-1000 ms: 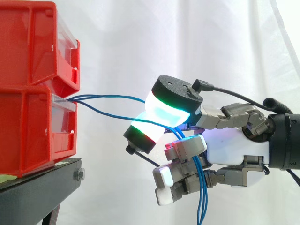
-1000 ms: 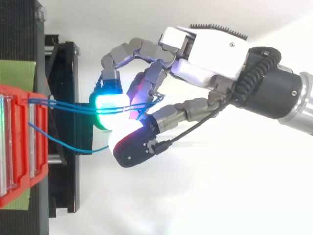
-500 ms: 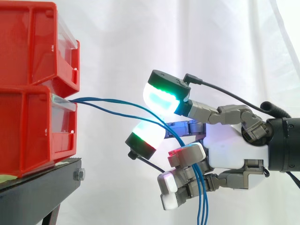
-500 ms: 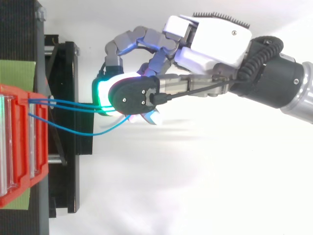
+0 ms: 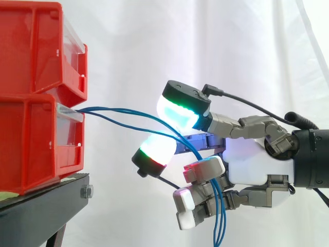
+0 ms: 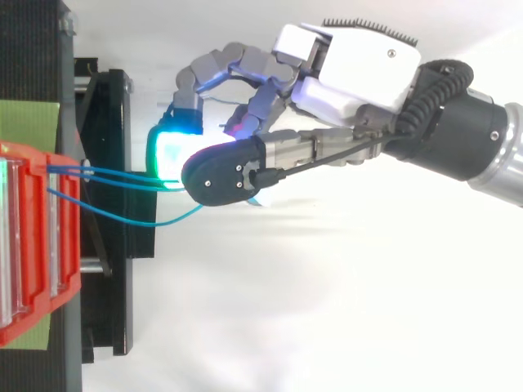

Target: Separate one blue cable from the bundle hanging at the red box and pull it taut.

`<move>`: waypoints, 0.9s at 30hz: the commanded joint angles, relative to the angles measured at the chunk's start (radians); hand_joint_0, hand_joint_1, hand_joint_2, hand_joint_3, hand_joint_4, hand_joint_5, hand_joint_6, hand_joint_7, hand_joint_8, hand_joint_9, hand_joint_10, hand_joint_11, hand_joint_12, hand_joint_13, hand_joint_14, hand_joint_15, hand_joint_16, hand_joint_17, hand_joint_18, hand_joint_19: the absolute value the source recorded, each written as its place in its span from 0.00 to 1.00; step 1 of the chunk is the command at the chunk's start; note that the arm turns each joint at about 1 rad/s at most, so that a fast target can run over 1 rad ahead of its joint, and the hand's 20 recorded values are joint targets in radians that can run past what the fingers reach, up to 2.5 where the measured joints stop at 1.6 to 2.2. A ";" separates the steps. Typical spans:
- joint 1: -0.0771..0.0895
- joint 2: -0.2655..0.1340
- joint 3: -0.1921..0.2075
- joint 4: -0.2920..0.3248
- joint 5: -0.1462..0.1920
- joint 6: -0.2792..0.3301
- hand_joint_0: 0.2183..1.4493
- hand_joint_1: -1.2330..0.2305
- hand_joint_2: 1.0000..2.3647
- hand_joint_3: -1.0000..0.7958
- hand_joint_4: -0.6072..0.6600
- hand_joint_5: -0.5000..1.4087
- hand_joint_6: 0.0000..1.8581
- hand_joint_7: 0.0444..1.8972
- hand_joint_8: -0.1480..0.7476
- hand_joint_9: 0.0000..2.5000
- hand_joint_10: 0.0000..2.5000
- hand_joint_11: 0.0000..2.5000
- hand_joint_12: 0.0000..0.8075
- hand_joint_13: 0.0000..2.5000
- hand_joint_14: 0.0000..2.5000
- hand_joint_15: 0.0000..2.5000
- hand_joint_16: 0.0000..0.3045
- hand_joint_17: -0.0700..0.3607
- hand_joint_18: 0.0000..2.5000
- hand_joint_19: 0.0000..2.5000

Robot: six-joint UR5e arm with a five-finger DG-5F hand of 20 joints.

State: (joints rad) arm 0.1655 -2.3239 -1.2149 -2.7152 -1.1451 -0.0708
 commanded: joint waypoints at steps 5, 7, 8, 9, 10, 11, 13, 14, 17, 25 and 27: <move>0.012 0.000 0.000 0.012 0.008 0.042 0.18 0.49 0.00 0.28 0.57 0.17 0.49 0.45 0.59 0.57 0.00 0.55 0.52 0.48 0.01 0.31 0.20 0.48 0.36 0.27; 0.020 0.000 0.000 0.020 0.019 0.075 0.17 0.47 0.00 0.28 0.58 0.17 0.49 0.44 0.59 0.58 0.00 0.55 0.53 0.49 0.01 0.31 0.21 0.49 0.37 0.26; 0.022 0.000 0.000 0.020 0.021 0.078 0.15 0.45 0.00 0.28 0.58 0.17 0.49 0.44 0.60 0.58 0.00 0.55 0.54 0.49 0.01 0.31 0.21 0.50 0.37 0.26; 0.023 0.000 0.000 0.020 0.024 0.080 0.15 0.44 0.00 0.28 0.58 0.17 0.49 0.44 0.61 0.58 0.00 0.55 0.54 0.49 0.01 0.31 0.21 0.50 0.37 0.26; 0.023 0.000 0.000 0.020 0.024 0.083 0.15 0.41 0.00 0.28 0.58 0.17 0.49 0.43 0.61 0.58 0.00 0.55 0.54 0.49 0.01 0.31 0.21 0.50 0.37 0.26; 0.025 0.000 0.000 0.020 0.024 0.085 0.15 0.40 0.00 0.28 0.58 0.17 0.49 0.43 0.60 0.58 0.00 0.55 0.54 0.49 0.01 0.31 0.21 0.50 0.37 0.26; 0.026 0.000 0.000 0.020 0.024 0.085 0.19 0.35 0.00 0.28 0.56 0.17 0.49 0.45 0.56 0.57 0.00 0.56 0.50 0.48 0.01 0.32 0.19 0.47 0.35 0.27; 0.028 0.000 0.000 0.020 0.024 0.085 0.21 0.34 0.00 0.28 0.55 0.17 0.49 0.46 0.56 0.57 0.00 0.57 0.49 0.48 0.01 0.32 0.19 0.46 0.34 0.28; 0.032 0.000 0.000 0.021 0.025 0.085 0.30 0.32 0.00 0.28 0.52 0.17 0.49 0.48 0.50 0.57 0.00 0.58 0.45 0.48 0.01 0.33 0.16 0.42 0.33 0.29; 0.042 0.000 0.000 0.021 0.033 0.085 0.37 0.31 0.01 0.45 0.45 0.17 0.52 0.54 0.51 0.57 0.00 0.59 0.44 0.48 0.01 0.34 0.16 0.42 0.34 0.28; 0.045 0.000 -0.001 0.021 0.038 0.085 0.39 0.30 0.01 0.45 0.43 0.16 0.52 0.52 0.50 0.56 0.00 0.59 0.44 0.48 0.01 0.33 0.16 0.42 0.34 0.28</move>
State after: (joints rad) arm 0.2064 -2.3239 -1.2151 -2.6938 -1.1124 0.0138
